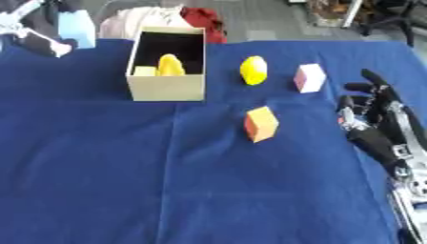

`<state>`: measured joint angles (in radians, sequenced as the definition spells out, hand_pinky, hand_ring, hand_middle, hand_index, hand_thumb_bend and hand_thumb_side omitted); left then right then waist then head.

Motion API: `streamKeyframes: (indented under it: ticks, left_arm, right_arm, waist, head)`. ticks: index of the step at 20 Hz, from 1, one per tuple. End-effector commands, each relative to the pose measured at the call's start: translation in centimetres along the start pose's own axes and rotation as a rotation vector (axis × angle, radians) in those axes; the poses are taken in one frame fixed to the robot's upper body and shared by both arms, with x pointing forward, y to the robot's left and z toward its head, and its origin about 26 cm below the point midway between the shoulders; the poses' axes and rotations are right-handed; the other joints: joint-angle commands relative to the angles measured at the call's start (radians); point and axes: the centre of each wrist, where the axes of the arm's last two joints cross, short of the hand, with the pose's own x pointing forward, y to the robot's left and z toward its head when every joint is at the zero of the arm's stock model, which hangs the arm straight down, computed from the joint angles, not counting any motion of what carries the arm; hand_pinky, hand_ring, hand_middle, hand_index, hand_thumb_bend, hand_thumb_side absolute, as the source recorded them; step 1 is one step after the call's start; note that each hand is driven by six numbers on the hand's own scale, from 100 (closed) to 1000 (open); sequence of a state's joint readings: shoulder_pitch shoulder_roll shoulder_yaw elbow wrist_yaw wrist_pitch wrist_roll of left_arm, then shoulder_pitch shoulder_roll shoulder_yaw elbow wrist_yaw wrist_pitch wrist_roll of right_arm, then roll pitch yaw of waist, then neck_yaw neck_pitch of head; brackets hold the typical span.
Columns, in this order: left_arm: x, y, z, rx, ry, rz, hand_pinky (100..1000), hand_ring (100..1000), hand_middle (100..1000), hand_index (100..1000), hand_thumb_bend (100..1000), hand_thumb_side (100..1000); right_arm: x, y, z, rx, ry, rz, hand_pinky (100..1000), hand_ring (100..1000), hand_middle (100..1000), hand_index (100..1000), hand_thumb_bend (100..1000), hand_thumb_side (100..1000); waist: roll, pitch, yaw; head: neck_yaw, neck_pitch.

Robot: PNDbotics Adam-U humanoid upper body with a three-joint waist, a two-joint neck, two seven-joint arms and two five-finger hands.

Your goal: Pick up objects on the table and place them in the box.

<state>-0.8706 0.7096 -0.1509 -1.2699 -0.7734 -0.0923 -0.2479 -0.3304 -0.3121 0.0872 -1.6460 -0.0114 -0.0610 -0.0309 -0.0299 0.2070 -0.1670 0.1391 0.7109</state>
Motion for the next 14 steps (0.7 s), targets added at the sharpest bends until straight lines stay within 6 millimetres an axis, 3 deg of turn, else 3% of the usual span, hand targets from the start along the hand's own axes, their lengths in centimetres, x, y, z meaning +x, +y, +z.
streamKeyframes:
  ticks: [1, 7, 9, 10, 13, 14]
  left_arm:
    - [2.3, 1.3, -1.0, 0.038, -0.077, -0.003, 727, 517, 529, 703, 333, 100]
    - [4.9, -2.3, -3.6, -0.059, -0.126, 0.013, 740, 566, 583, 743, 357, 120]
    - [5.4, -3.4, -4.1, -0.081, -0.130, 0.007, 767, 640, 668, 808, 400, 188]
    - [5.6, -3.8, -4.3, -0.087, -0.128, 0.005, 786, 692, 730, 853, 453, 285]
    - [5.6, -4.5, -4.5, -0.086, -0.108, 0.000, 811, 749, 790, 894, 541, 402]
    - [5.4, -4.6, -4.5, -0.079, -0.098, -0.001, 819, 763, 813, 915, 599, 490]
  right_arm:
    - [0.4, -0.5, -0.3, 0.003, -0.018, 0.012, 730, 729, 766, 967, 100, 293]
    - [0.4, -0.3, -0.3, 0.009, -0.016, 0.005, 730, 729, 765, 967, 100, 294]
    - [0.4, -0.2, -0.3, 0.011, -0.017, 0.002, 730, 729, 765, 967, 100, 294]
    - [0.4, -0.1, -0.3, 0.012, -0.018, 0.001, 730, 729, 765, 967, 100, 294]
    - [0.4, -0.1, -0.3, 0.012, -0.017, 0.000, 730, 728, 765, 967, 100, 294]
    - [0.4, -0.2, -0.3, 0.011, -0.017, 0.000, 730, 728, 765, 966, 100, 294]
  waist:
    - [-0.008, -0.023, -0.005]
    - [-0.011, -0.025, -0.022]
    - [-0.011, -0.025, -0.027]
    - [-0.011, -0.024, -0.028]
    - [-0.011, -0.024, -0.031]
    - [-0.011, -0.024, -0.031]
  head:
    - [0.001, -0.008]
    - [0.006, -0.007]
    - [0.007, -0.007]
    - [0.008, -0.007]
    - [0.009, -0.007]
    - [0.008, -0.007]
